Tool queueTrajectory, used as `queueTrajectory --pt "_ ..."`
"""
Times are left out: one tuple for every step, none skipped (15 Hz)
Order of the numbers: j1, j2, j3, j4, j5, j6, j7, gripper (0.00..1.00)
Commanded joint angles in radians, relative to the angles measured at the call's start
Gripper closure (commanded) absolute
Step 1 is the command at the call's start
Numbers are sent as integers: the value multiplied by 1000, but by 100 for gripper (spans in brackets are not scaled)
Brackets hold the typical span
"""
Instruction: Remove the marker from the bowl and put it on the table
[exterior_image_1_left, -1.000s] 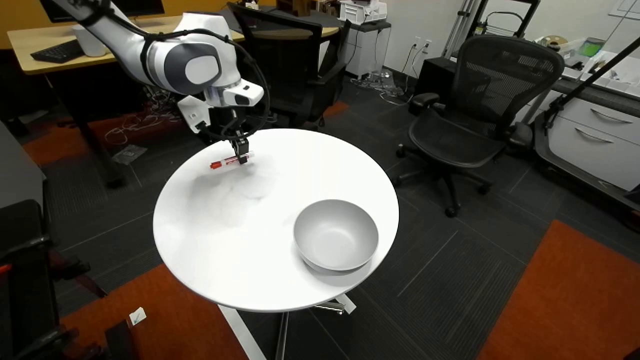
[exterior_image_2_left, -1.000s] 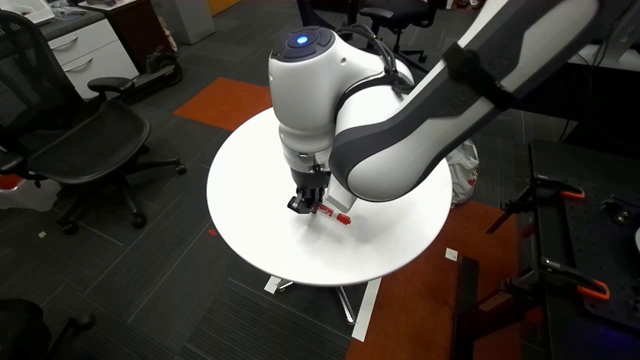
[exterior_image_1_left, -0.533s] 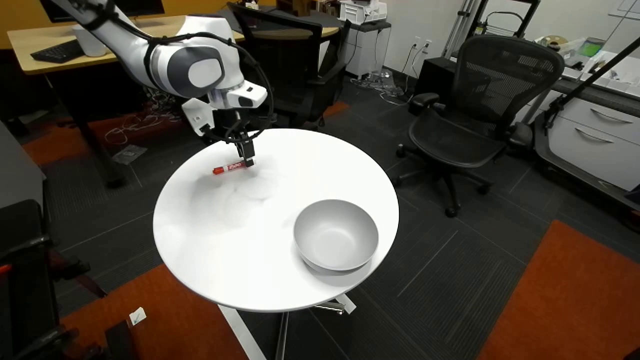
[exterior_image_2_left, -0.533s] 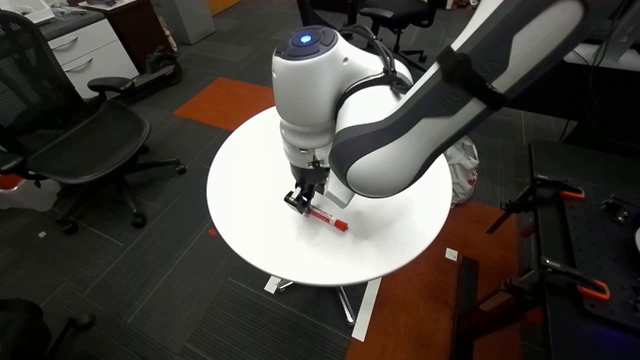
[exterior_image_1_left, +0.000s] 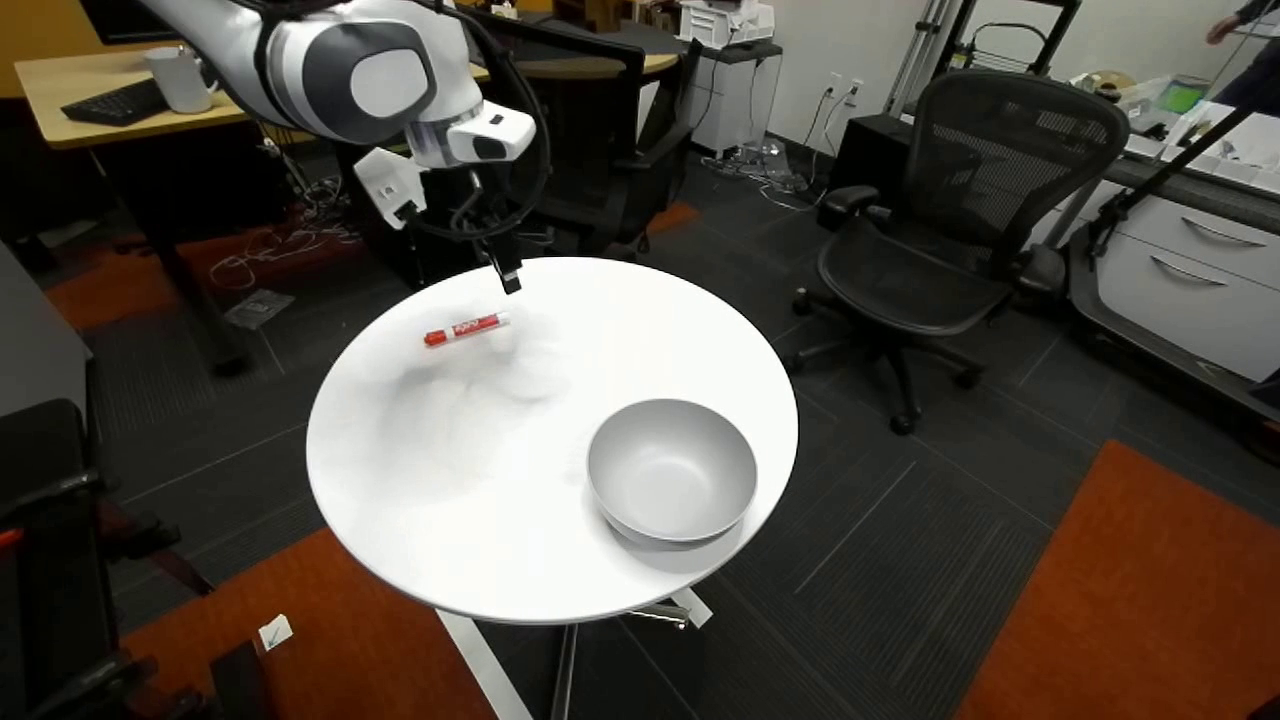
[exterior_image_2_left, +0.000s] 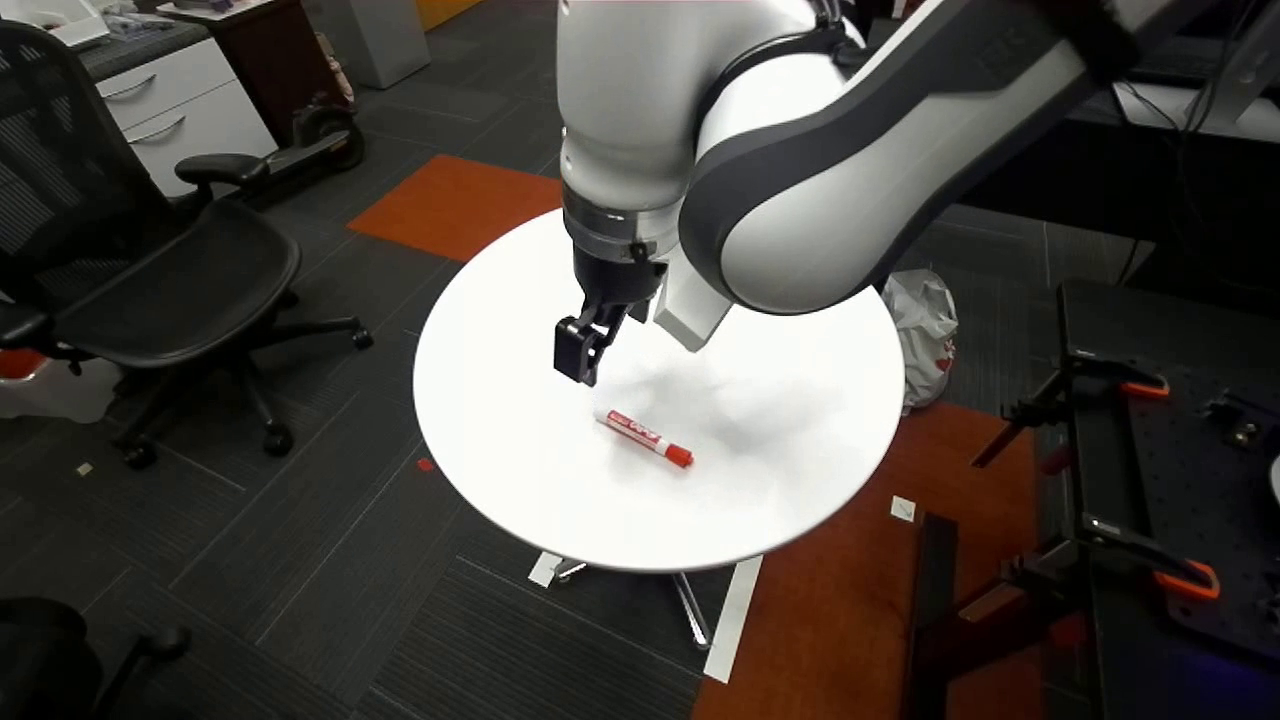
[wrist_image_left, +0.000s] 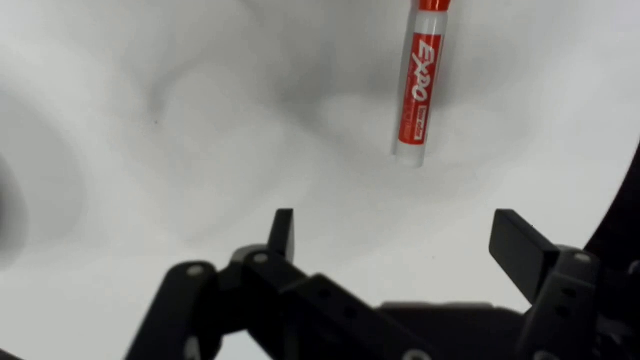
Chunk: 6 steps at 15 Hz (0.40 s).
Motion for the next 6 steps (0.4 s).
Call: queueTrajectory --pt "-41 -93 24 -85 11 12 -64 0" --pt "-53 -104 31 -94 17 15 -78 0" --pt "-27 -50 13 -35 -2 -2 -35 0" --pt "-31 -55 13 -38 -2 -2 -38 0" --pt "-32 -54 13 -38 -2 -2 -38 0" --pt "-32 -51 13 -37 -2 -2 -38 0"
